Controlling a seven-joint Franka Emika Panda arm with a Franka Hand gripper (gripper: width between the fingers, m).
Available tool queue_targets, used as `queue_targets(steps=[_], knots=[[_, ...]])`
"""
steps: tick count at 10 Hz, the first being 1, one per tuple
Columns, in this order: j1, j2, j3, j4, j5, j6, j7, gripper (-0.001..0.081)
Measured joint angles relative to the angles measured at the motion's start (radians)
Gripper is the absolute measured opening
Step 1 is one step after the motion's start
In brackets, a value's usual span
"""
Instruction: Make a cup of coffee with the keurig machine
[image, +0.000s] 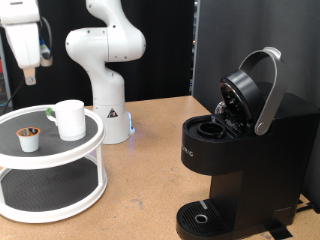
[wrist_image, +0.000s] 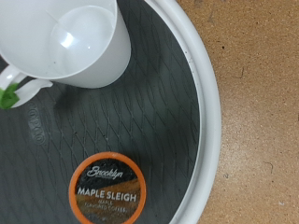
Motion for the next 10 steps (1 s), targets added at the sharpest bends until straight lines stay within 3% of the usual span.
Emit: queue_targets(steps=[10], knots=[[-0.061,0.039,-0.015,-0.221,-0.102,0.327,0.002,0.0803]])
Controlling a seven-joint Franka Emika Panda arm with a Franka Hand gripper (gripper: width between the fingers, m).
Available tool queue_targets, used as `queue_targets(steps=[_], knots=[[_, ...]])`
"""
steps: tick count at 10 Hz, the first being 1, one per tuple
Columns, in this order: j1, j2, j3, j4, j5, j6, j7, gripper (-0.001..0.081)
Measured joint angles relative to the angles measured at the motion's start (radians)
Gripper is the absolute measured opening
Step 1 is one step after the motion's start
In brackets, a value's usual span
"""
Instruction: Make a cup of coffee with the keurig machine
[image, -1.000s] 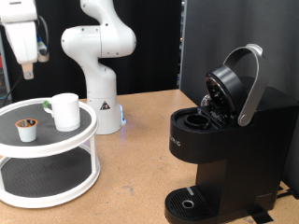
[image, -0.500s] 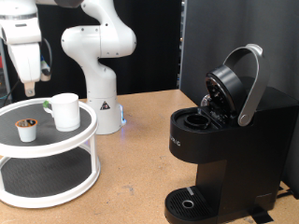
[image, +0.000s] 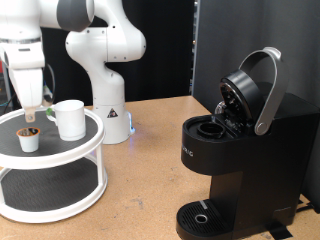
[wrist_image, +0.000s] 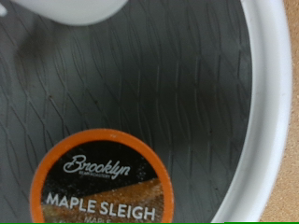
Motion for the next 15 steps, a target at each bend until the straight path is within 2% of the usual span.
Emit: queue_targets(steps=[2,4,8,15], knots=[[-0.014,0.032,0.000,-0.033,-0.012,0.081,0.012,0.0803],[-0.021,0.062,0.000,-0.053,-0.017,0.129,0.025,0.0803],[-0.024,0.092,0.000,-0.078,-0.027,0.167,0.025,0.0803],[-0.024,0.095,0.000,-0.100,-0.028,0.186,0.024,0.0803]])
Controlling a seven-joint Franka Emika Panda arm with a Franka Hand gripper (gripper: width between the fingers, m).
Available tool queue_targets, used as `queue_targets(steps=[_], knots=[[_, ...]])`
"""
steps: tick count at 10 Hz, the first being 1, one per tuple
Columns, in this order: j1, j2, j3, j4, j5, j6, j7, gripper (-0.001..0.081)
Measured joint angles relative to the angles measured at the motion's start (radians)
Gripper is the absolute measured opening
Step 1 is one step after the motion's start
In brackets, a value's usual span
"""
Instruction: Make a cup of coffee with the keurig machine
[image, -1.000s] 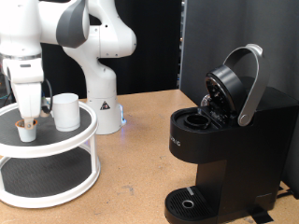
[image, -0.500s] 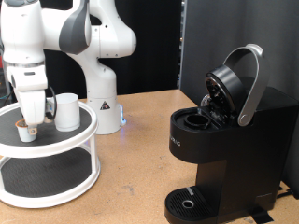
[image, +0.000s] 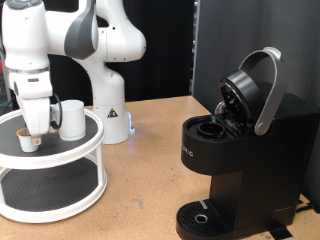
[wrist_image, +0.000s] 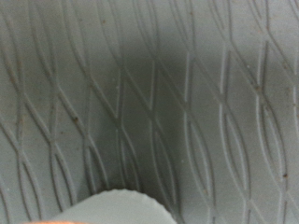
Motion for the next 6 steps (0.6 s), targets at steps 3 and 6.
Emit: queue_targets(steps=[3,6], knots=[[0.000,0.000,0.000,0.000,0.000,0.000,0.000,0.0803],[0.000,-0.001,0.000,0.002,0.000,-0.014,-0.003,0.0803]])
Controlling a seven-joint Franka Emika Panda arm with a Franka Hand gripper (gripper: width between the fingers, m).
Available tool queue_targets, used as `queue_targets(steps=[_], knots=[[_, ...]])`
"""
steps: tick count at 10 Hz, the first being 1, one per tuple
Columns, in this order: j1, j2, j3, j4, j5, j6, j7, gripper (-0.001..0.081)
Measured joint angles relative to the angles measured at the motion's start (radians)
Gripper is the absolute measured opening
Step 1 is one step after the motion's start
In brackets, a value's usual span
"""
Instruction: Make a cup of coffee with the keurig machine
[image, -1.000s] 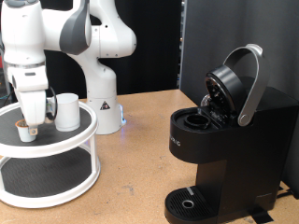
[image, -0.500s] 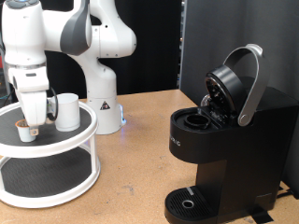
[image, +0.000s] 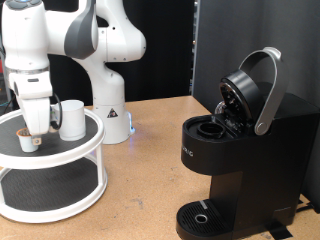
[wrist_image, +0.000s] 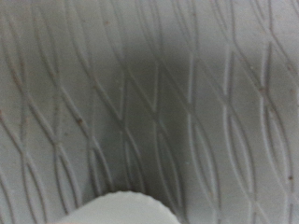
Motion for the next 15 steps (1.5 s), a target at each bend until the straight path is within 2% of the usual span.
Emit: queue_targets(steps=[4,5,6,7,8,9,10,11,13,15], knots=[[0.000,-0.042,0.000,0.034,0.000,-0.137,-0.078,0.0779],[-0.004,-0.057,0.000,0.031,-0.004,-0.105,-0.073,0.0607],[-0.016,-0.070,0.003,0.023,-0.030,-0.040,-0.050,0.0607],[-0.023,-0.079,0.003,0.019,-0.037,-0.003,-0.034,0.0406],[-0.024,-0.087,0.004,0.021,-0.038,0.001,-0.030,0.0269],[-0.024,-0.091,0.005,0.024,-0.038,0.000,-0.030,0.0269],[-0.024,-0.094,0.005,0.027,-0.038,-0.006,-0.030,0.0090],[-0.024,-0.097,0.006,0.030,-0.038,-0.011,-0.030,0.0029],[-0.024,-0.105,0.006,0.032,-0.037,-0.020,-0.032,0.0006],[-0.016,-0.118,0.006,0.053,-0.016,-0.093,-0.059,0.0002]])
